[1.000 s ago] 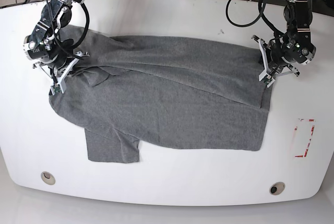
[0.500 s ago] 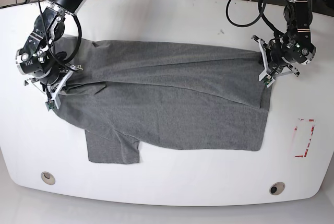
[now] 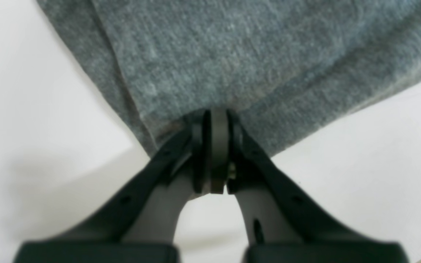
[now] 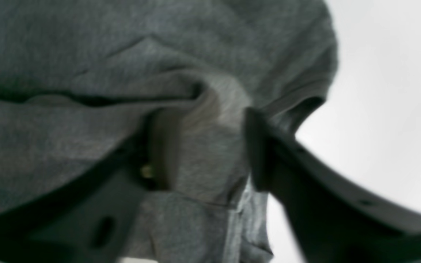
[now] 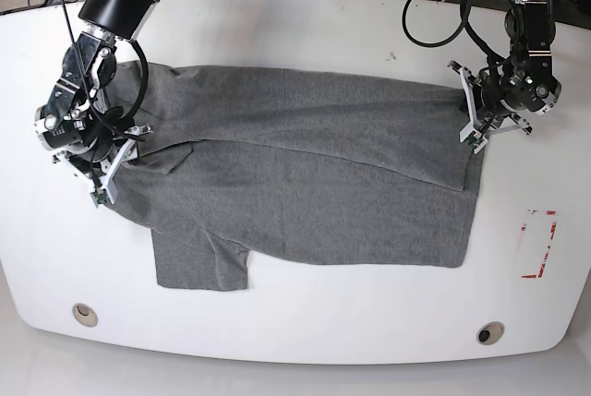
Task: Layout the t-shirt on the table in an organized manner, then fold the t-shirt properly
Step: 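Pull the collar edge with the right gripper away from the shirt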
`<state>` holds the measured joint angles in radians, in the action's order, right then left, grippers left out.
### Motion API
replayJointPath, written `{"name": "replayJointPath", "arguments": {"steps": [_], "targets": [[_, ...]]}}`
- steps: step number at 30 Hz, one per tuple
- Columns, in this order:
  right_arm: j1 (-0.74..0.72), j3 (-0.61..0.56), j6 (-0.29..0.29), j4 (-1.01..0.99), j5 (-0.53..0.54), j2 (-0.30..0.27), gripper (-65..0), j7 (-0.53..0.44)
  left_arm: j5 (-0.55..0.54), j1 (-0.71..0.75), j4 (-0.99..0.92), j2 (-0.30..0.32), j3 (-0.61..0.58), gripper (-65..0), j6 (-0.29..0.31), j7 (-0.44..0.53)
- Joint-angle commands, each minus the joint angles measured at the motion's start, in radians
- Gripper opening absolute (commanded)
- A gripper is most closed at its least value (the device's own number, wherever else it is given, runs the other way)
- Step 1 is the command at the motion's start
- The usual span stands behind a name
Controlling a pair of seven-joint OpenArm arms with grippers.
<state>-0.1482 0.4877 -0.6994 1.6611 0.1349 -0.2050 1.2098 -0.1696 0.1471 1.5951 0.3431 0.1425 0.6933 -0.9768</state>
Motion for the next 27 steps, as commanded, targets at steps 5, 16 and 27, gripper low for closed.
{"name": "replayJointPath", "arguments": {"steps": [5, 16, 27], "targets": [[-0.003, 0.012, 0.001, 0.023, 0.012, -0.075, -15.5, -0.015, 0.055, 0.019, -0.014, 0.007, -0.002, -65.0, 0.005, -0.087], [0.174, 0.202, 0.001, 0.142, 0.012, 0.002, -15.5, -0.005, 0.055, 0.013, -0.014, 0.007, -0.001, -65.0, 0.005, -0.087], [0.213, 0.271, 0.001, 0.054, 0.013, 0.014, -16.5, -0.040, 0.055, 0.015, -0.014, 0.007, -0.001, -65.0, 0.005, -0.087]]}}
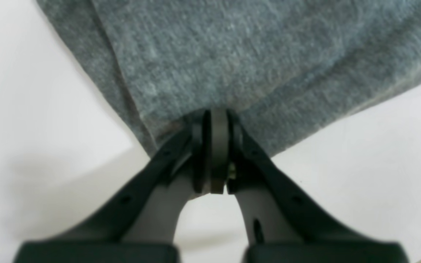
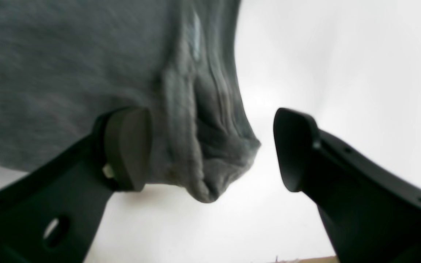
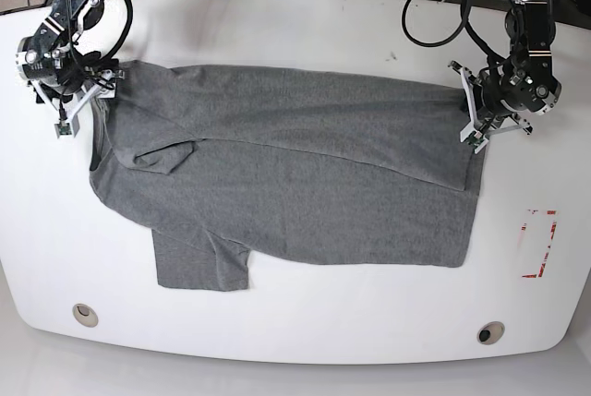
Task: Layout the t-shirt on the table in an organized manner, then fold the t-shirt properly
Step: 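Pull the collar edge with the right gripper away from the shirt, then pull the shirt's shoulder edge with both grippers to stretch it flat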
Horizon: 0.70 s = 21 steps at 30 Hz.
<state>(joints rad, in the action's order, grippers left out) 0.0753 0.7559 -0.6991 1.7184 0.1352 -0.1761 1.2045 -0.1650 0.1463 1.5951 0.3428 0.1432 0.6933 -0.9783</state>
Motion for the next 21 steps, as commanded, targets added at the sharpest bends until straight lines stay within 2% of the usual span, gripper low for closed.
{"name": "replayJointPath", "arguments": {"steps": [1, 6, 15, 17, 21], "targets": [[-0.009, 0.003, 0.001, -0.016, 0.013, -0.017, -17.8, -0.044, 0.051, 0.016, -0.014, 0.008, -0.001, -65.0, 0.005, -0.086], [-0.004, 0.004, 0.001, -0.087, 0.013, -0.018, -30.9, -0.073, 0.051, 0.017, -0.022, 0.011, -0.001, -65.0, 0.005, -0.086], [-0.002, 0.004, 0.001, -0.162, 0.008, -0.023, -61.2, -0.097, 0.051, 0.019, -0.022, 0.028, -0.001, -65.0, 0.005, -0.086], [-0.001, 0.004, 0.001, -0.162, 0.007, -0.023, -64.7, -0.094, 0.051, 0.020, -0.022, 0.028, -0.001, -65.0, 0.005, -0.086], [0.013, 0.001, 0.001, -0.153, 0.010, -0.024, -65.0, -0.094, 0.049, 0.022, -0.022, 0.028, 0.000, -65.0, 0.005, -0.086]]}}
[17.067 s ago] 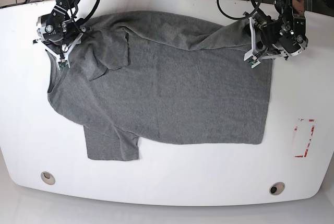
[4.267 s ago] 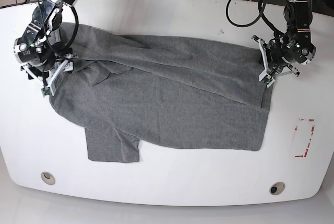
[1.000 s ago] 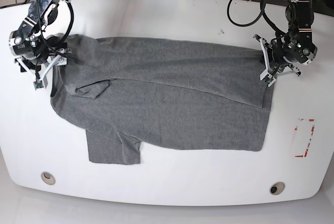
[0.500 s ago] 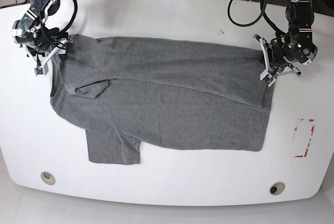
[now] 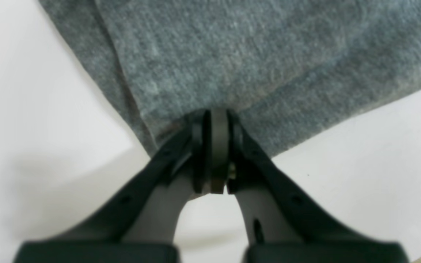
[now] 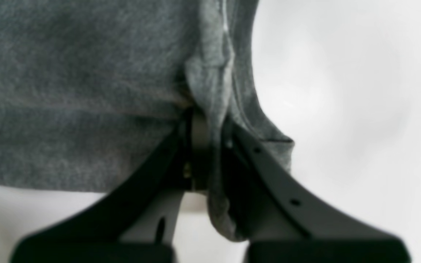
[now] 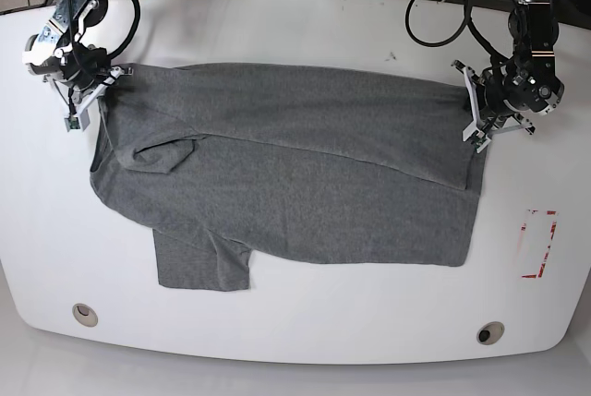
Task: Layout the t-shirt on the table in an organized manner, then fold the t-shirt properly
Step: 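Pull the shirt's shoulder edge with both grippers to stretch it flat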
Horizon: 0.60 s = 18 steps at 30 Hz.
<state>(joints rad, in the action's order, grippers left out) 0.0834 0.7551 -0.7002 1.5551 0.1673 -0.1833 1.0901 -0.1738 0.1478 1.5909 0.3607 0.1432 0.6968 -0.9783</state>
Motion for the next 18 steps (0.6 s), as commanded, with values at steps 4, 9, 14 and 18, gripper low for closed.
{"name": "replayJointPath", "arguments": {"steps": [4, 9, 14, 18], "targets": [[0.009, 0.002, 0.002, 0.014, -0.025, -0.017, -65.0, 0.020, 0.058, 0.028, -0.011, 0.010, 0.009, -65.0, 0.001, -0.086], [0.032, -0.001, 0.002, 0.015, -0.022, -0.037, -65.0, 0.022, 0.056, 0.042, -0.008, 0.005, 0.071, -65.0, 0.001, -0.086], [0.071, -0.001, 0.002, 0.071, -0.021, -0.037, -65.0, 0.022, 0.055, 0.066, -0.008, 0.010, 0.094, -65.0, 0.001, -0.086], [0.117, -0.001, 0.002, 0.117, -0.021, -0.032, -65.0, 0.023, 0.056, 0.095, 0.015, 0.010, 0.117, -65.0, 0.001, -0.086]]}}
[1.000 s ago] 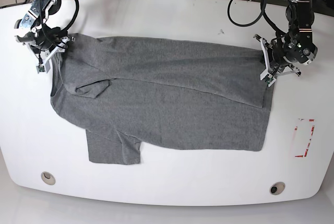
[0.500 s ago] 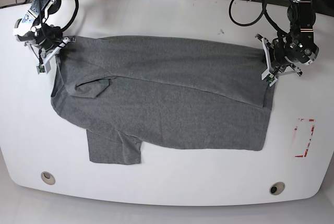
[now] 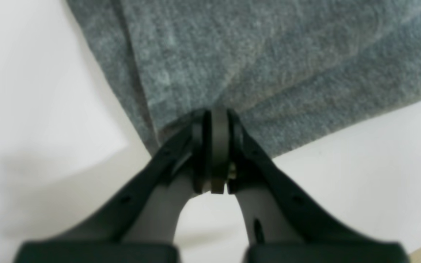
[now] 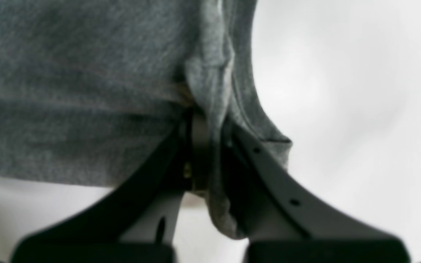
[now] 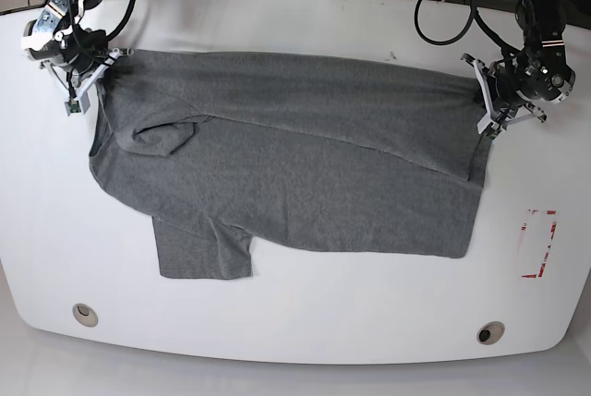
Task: Layout the t-shirt on the table in an organized manner, then fold the t-shirt properly
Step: 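Pull the shirt's shoulder edge with both grippers to stretch it flat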
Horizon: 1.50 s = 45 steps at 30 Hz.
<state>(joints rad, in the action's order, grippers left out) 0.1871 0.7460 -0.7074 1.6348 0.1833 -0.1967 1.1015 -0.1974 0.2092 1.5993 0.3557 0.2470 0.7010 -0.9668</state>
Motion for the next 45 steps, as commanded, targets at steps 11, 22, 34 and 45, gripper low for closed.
{"name": "replayJointPath", "arguments": {"steps": [11, 22, 34, 45], "targets": [[0.125, 0.010, 0.009, 0.144, -0.037, -0.014, -65.0, 0.062, 0.082, 0.209, 0.174, 0.015, 0.073, -65.0, -0.003, -0.100], [0.197, 0.010, 0.009, 0.189, -0.037, -0.016, -65.0, 0.067, 0.080, 0.306, 0.226, 0.015, 0.130, -65.0, -0.003, -0.100], [0.180, 0.011, 0.009, 0.193, -0.037, -0.014, -28.4, 0.082, 0.079, 0.296, 0.260, 0.015, 0.128, -44.7, -0.003, -0.102], [0.176, 0.013, 0.009, 0.338, -0.035, -0.014, -10.9, 0.087, 0.075, 0.283, 0.356, 0.015, 0.130, -31.2, -0.003, -0.126]]}}
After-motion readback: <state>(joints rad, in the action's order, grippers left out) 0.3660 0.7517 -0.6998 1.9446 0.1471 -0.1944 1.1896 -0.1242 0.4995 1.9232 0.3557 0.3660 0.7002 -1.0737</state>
